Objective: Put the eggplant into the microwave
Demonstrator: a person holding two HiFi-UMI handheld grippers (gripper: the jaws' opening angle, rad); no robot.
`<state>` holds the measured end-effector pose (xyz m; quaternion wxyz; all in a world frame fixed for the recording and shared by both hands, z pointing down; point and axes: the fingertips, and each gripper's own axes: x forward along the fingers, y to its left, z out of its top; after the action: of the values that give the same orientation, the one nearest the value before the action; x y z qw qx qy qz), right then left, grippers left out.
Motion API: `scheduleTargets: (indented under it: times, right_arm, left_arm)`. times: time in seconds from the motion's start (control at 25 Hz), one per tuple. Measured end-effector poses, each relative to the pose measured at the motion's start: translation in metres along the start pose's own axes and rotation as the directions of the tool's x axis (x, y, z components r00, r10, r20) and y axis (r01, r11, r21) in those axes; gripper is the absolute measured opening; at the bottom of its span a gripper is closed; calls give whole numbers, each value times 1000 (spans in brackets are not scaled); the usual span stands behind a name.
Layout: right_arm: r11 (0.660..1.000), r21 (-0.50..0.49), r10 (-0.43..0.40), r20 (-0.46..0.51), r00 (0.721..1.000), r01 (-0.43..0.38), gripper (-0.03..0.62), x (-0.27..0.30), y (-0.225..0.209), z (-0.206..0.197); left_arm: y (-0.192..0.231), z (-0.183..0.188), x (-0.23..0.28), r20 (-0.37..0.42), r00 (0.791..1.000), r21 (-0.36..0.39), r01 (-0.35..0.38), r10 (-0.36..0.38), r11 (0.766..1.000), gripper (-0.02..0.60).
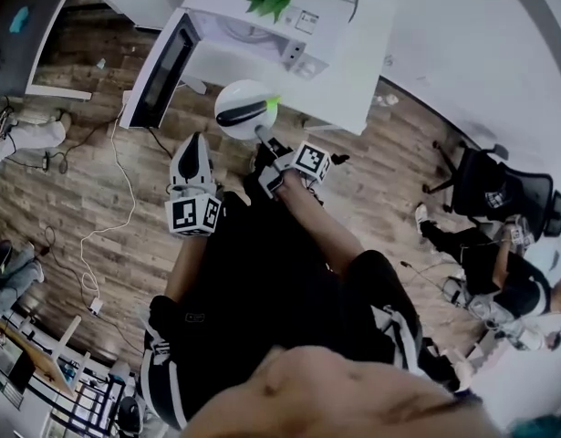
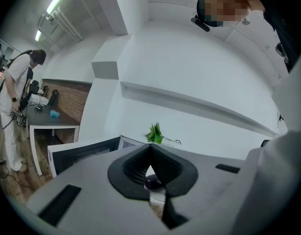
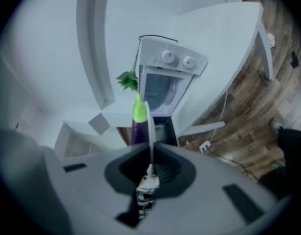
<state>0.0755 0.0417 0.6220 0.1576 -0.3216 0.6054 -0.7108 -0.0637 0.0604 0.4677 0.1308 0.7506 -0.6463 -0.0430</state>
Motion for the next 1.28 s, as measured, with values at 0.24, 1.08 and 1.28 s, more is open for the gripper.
scheduleTargets:
  times: [0.24,1.08,1.28]
  right_arm:
    - [1000,2,2,-12,1000,-2,40,26,2,23]
    - [1000,29,-9,133,991,6,40,111,-5,67]
    - [999,39,-26,164,986,20,40,129,-15,73]
  left_arm:
    - [1,9,27,15,1000,17,-25,24,1000,32]
    - [41,40,124,4,991,54,134,-134,990,32]
    - [49,37,135,-13,987,39,157,-157,987,32]
